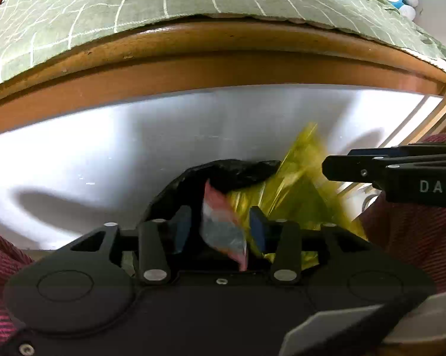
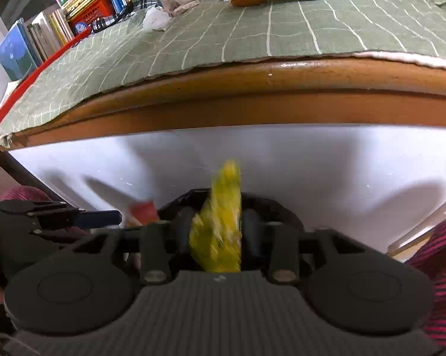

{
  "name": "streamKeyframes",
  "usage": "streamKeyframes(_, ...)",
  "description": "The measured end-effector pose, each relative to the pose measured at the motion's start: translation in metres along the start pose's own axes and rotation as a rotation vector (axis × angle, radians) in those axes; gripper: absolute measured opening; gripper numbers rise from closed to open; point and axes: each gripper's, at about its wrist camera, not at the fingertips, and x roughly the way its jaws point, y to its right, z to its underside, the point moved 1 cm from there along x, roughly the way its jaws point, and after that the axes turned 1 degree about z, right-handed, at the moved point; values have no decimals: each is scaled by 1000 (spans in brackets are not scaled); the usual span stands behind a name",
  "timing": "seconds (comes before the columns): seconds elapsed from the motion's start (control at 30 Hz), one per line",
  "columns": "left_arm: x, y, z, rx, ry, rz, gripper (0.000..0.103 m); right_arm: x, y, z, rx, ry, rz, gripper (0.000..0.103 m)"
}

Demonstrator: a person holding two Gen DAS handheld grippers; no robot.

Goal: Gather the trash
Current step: 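Lower both held items into the black bin and open both tools, then raise both open tools back over the bed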

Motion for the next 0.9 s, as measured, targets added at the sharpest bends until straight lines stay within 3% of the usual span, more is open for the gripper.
streamKeyframes(0.37, -23, 5, -21, 25, 85, -10, 76, -9, -4, -14, -37, 54, 9, 66)
streamKeyframes(0.6, -60, 6, -45, 18, 191, 35, 79, -33, -9, -32, -96, 160, 19, 73)
streamKeyframes(0.9, -86, 9, -77, 25, 327, 23, 85, -53, -8, -61, -139, 290, 54, 79)
